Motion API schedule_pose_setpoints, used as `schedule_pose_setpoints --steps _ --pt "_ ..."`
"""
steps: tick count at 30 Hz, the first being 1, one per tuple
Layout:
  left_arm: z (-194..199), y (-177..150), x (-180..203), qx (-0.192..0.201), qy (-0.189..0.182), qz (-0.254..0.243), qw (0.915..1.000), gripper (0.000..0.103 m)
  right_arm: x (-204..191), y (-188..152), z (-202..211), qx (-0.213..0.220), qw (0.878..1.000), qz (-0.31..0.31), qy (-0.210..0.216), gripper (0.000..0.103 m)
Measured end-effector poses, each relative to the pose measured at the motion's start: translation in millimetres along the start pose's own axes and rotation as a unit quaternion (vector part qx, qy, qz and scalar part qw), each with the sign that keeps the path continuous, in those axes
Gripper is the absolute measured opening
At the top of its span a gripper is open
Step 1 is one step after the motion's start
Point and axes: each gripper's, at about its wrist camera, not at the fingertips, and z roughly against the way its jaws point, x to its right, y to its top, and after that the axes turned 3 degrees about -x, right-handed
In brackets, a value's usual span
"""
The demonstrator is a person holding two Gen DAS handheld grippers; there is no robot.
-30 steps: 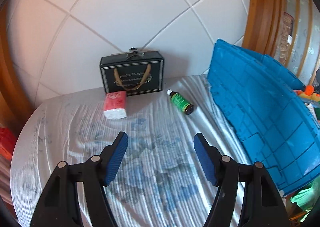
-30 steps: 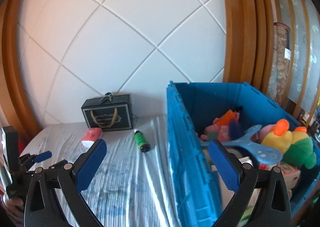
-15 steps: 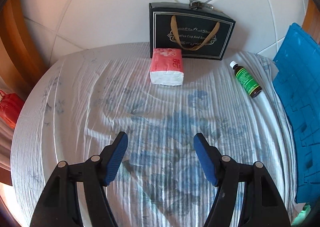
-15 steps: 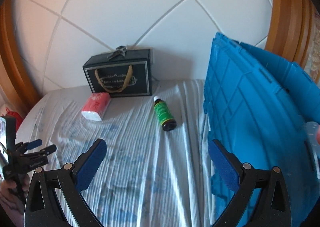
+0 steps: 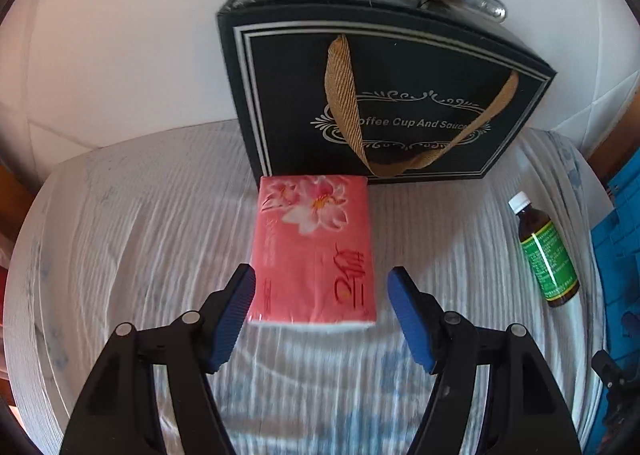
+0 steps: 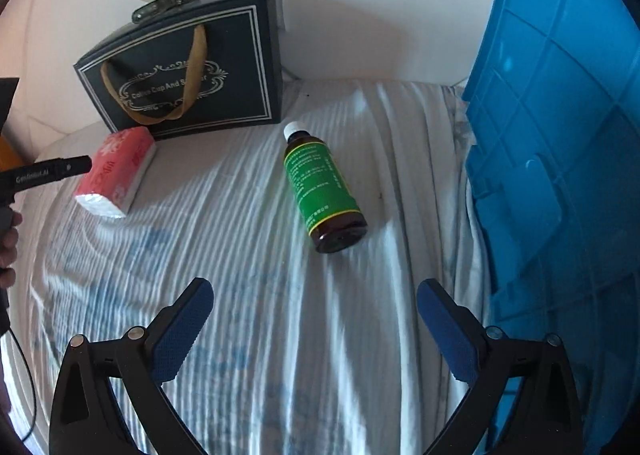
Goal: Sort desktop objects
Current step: 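Move both tools back to the tissue pack and green bottle, then grasp the pink tissue pack with the left tool while the right tool grasps the green-label bottle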
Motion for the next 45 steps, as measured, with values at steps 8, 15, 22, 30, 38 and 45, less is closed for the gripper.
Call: schedule_pose_setpoints --steps 8,15,22,30,38,45 --pt "-61 22 1 -0.05 0.004 -0.03 0.9983 0.091 7 31 -45 -0.024 1.0 0.0 -0.009 0.103" --pt "-83 19 -4 -0.09 -0.026 0.011 0.9956 0.098 2 60 -85 -0.062 0.998 0.014 -0.015 0.103" --pt "-91 1 15 -0.099 0.04 -0.075 0.9914 0.09 1 82 -114 -0.099 0.995 0.023 -0.025 0.103" --pt "-71 -23 17 -0.079 0.051 -0.083 0.9921 0.086 -8 93 -126 -0.123 0.992 0.032 -0.006 0.103" --pt "-56 -67 16 -0.064 0.059 -0.085 0.9926 0.086 -1 72 -148 -0.147 0.989 0.018 0.007 0.103" --pt "-65 -79 5 -0.051 0.029 -0.041 0.9974 0.089 -3 61 -139 -0.097 0.995 -0.002 0.0 0.103"
